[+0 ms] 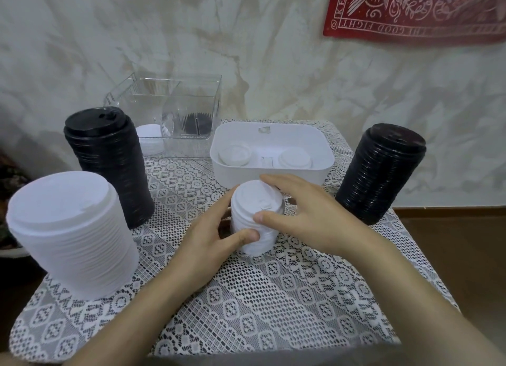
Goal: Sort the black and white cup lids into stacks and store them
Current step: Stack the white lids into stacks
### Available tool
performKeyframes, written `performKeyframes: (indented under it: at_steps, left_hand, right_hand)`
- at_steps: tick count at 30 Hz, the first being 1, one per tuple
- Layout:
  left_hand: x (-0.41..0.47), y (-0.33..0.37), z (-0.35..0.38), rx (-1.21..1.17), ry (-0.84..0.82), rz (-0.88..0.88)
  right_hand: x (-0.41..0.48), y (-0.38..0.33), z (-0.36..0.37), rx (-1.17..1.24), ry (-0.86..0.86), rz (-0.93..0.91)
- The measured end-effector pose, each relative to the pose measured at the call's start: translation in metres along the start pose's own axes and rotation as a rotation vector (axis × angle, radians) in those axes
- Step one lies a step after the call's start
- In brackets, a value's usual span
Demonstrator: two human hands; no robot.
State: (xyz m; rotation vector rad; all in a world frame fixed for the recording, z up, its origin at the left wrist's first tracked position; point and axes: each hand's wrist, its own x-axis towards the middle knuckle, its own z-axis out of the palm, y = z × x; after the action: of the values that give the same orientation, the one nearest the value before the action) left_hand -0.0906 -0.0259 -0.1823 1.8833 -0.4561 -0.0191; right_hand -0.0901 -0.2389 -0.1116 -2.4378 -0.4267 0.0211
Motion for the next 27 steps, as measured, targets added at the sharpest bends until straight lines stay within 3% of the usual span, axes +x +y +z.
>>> performKeyframes:
  at_steps: [8,18,27]
  left_hand:
    - [0.001,0.001,-0.001,-0.021,0.002,0.008]
    - [0.000,0.001,-0.001,0.061,0.059,-0.015]
    - [-0.001,0.000,0.001,0.018,0.039,-0.023]
  right_hand:
    - [0.004,0.003,0.000,0.074,-0.023,0.028]
    - [0.008,-0.017,-0.004,-0.202,-0.053,0.053]
    - [0.000,-0.022,-0.002,-0.256,0.010,0.117]
